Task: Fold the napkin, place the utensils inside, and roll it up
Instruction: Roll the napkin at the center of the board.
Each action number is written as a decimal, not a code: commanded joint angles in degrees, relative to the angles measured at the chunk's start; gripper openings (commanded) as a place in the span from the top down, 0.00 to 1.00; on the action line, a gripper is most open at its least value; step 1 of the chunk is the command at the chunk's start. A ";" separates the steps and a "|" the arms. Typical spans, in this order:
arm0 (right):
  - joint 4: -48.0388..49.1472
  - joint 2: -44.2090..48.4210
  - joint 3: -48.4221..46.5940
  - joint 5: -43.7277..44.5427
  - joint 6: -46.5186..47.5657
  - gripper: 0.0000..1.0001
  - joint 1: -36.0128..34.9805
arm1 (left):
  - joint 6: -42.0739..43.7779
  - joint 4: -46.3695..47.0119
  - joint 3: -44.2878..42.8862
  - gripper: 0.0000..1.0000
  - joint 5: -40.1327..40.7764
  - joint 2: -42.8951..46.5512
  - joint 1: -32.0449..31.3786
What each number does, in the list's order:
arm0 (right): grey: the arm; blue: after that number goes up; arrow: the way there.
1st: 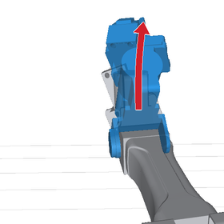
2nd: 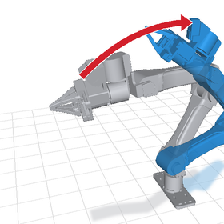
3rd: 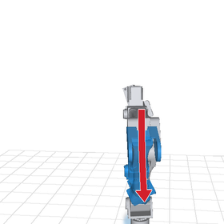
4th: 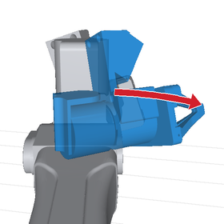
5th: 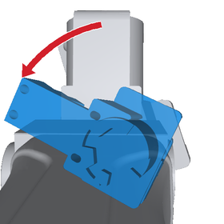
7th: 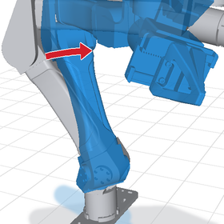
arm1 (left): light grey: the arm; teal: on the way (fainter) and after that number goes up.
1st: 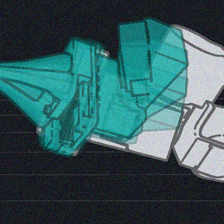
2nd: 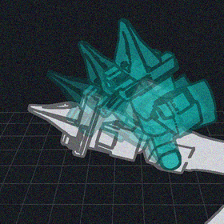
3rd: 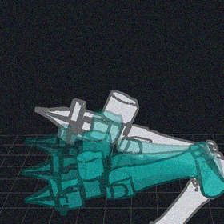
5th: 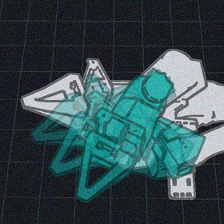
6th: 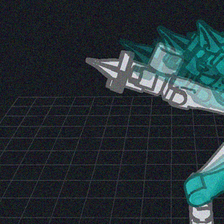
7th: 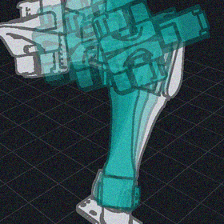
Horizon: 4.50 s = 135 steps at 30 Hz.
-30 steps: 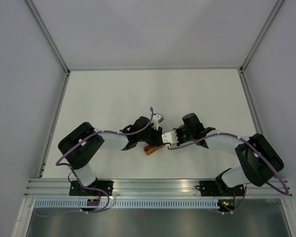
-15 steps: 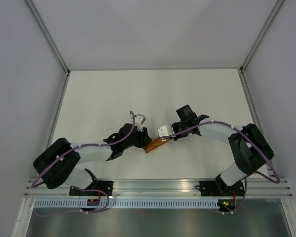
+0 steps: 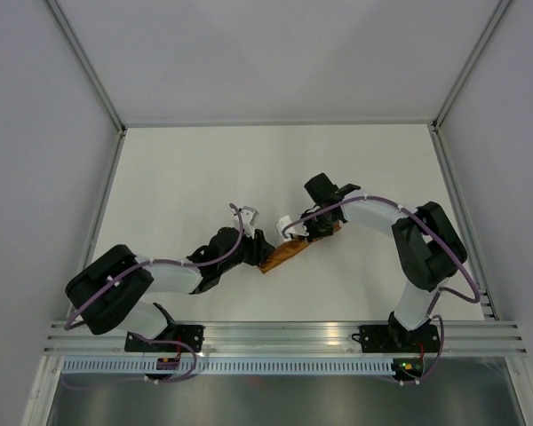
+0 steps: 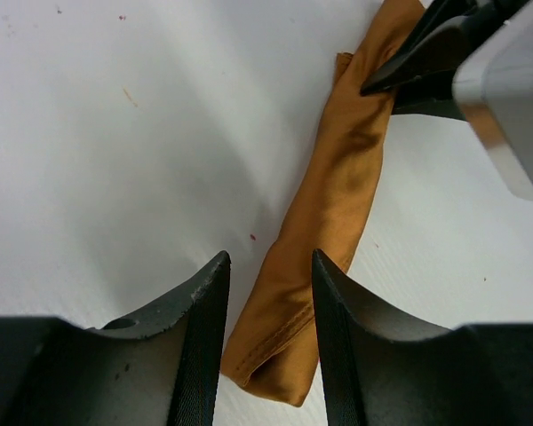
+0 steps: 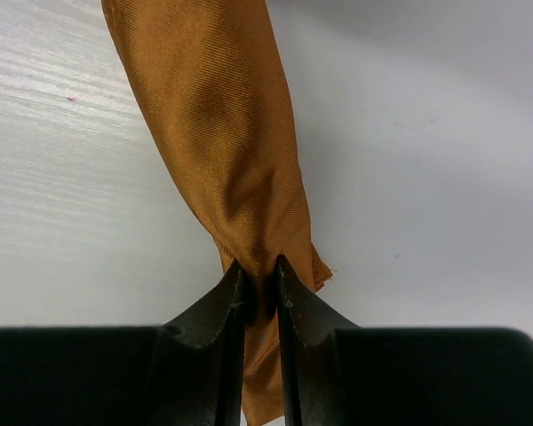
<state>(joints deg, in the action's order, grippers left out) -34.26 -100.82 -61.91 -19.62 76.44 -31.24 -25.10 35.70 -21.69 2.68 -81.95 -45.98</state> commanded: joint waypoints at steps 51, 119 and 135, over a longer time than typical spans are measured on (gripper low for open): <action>-46.60 -40.42 -45.76 -2.18 0.64 0.93 3.38 | 35.83 -7.84 -26.29 0.50 10.07 -20.70 -14.40; -44.23 -37.27 -49.18 -8.94 -2.70 0.51 6.02 | 31.70 -9.16 -24.89 0.91 16.13 -28.70 -14.76; -30.34 -24.26 -46.12 -15.00 -19.30 0.38 12.60 | 25.72 -11.97 -24.63 0.98 13.41 -28.53 -12.91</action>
<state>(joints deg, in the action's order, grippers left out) -71.96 -131.50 -108.81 -32.56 61.52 -20.93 5.06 31.05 -47.09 19.29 -108.51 -58.94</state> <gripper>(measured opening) 0.610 0.301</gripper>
